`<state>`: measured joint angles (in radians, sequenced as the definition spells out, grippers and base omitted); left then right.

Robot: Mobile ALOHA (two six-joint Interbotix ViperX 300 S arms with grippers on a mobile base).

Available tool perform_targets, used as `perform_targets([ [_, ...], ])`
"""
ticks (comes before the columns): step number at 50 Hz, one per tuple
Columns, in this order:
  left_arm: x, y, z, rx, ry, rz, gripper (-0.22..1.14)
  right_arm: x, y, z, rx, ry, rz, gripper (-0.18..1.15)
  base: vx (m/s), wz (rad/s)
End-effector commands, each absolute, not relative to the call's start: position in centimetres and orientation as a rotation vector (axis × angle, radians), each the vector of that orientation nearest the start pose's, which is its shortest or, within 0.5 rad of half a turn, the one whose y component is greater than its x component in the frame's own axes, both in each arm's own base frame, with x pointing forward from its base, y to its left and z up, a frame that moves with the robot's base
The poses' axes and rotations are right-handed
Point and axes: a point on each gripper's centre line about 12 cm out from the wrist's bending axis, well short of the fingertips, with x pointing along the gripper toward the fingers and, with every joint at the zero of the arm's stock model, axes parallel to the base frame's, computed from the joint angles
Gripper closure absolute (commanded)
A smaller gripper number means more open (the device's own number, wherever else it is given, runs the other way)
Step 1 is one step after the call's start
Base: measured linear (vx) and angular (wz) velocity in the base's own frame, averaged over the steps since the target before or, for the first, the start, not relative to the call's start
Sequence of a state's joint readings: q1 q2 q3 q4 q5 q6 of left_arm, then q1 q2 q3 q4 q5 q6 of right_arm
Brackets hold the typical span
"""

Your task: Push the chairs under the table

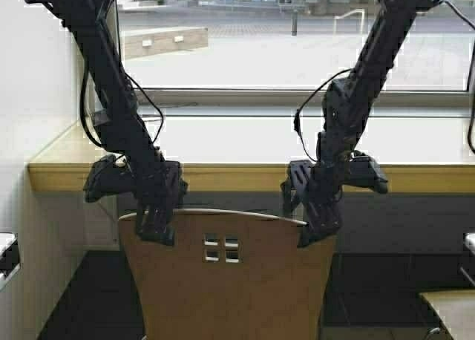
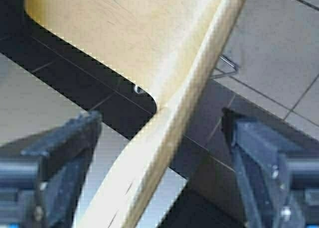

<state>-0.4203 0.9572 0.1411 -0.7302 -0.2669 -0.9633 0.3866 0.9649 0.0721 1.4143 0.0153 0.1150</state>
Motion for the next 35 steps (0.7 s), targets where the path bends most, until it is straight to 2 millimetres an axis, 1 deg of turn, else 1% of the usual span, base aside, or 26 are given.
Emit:
perform_targets([
  [1, 46.3, -18.6, -10.0, -1.307, 0.77, 0.496, -0.1, 46.6, 19.4, -10.7, 1.188, 1.052, -0.447, -0.06, 0.03, -0.02],
  [8, 46.2, -18.6, -10.4, -1.308, 0.749, 0.496, -0.09, 46.5, 19.3, -11.4, 1.18, 1.058, -0.452, -0.05, 0.03, -0.01],
  [13, 46.2, -18.7, -10.5, -1.307, 0.742, 0.495, -0.08, 46.3, 19.3, -11.7, 1.176, 1.067, -0.455, -0.02, 0.03, -0.01],
  [16, 46.3, -18.7, -10.4, -1.306, 0.739, 0.491, -0.04, 46.1, 19.4, -11.8, 1.174, 1.072, -0.455, 0.04, 0.04, -0.02],
  [19, 46.3, -18.7, -10.3, -1.307, 0.735, 0.488, 0.02, 46.1, 19.3, -11.9, 1.171, 1.074, -0.454, 0.14, 0.05, -0.02],
  [22, 46.3, -18.7, -10.3, -1.313, 0.734, 0.493, 0.12, 46.0, 19.3, -12.0, 1.17, 1.082, -0.453, 0.28, 0.06, -0.02],
  [24, 46.2, -18.7, -10.4, -1.312, 0.737, 0.497, 0.21, 45.9, 19.4, -12.1, 1.171, 1.093, -0.448, 0.39, 0.08, -0.01],
  [30, 46.2, -18.6, -10.5, -1.315, 0.736, 0.502, 0.55, 45.7, 19.6, -12.7, 1.173, 1.117, -0.445, 0.71, 0.08, -0.01],
  [35, 46.1, -18.6, -11.3, -1.312, 0.74, 0.513, 0.82, 46.1, 19.8, -13.0, 1.177, 1.115, -0.437, 0.89, 0.08, -0.01],
])
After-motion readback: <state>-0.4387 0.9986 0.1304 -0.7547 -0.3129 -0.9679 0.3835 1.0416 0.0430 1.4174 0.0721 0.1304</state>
